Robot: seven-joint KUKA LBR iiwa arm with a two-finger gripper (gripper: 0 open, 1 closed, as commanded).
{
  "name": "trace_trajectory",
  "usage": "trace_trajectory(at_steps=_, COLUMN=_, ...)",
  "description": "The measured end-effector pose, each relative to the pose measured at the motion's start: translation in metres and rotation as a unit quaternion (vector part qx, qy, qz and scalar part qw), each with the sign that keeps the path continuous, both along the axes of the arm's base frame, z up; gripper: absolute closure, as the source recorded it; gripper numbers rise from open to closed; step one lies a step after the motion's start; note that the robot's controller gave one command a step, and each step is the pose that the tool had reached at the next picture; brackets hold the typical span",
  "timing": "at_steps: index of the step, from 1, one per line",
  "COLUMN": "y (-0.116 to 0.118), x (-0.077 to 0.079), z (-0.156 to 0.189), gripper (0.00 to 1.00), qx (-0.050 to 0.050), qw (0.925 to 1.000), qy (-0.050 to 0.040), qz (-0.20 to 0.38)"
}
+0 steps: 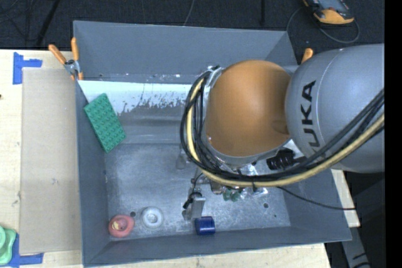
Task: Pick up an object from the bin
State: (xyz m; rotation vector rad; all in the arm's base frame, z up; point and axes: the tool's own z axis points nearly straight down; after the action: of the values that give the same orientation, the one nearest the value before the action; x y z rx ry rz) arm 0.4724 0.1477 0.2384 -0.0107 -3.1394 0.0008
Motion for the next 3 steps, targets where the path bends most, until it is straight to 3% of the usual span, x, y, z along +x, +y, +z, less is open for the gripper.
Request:
trace_trajectory(at_steps=1, y=0.095, x=0.014, z=-0.125, gripper=0.0, qx=0.0, qw=0.9918, qy=0.0022, qz=0.128)
trace_trajectory(at_steps=2, y=0.098, x=0.011, z=-0.168, gripper=0.0, qx=0.001, qw=0.9568, qy=-0.0049, qz=0.291)
trace_trajectory(at_steps=3, y=0.097, x=0.009, z=-0.168, gripper=1.0, qx=0.001, qw=0.9575, qy=-0.0013, qz=0.288)
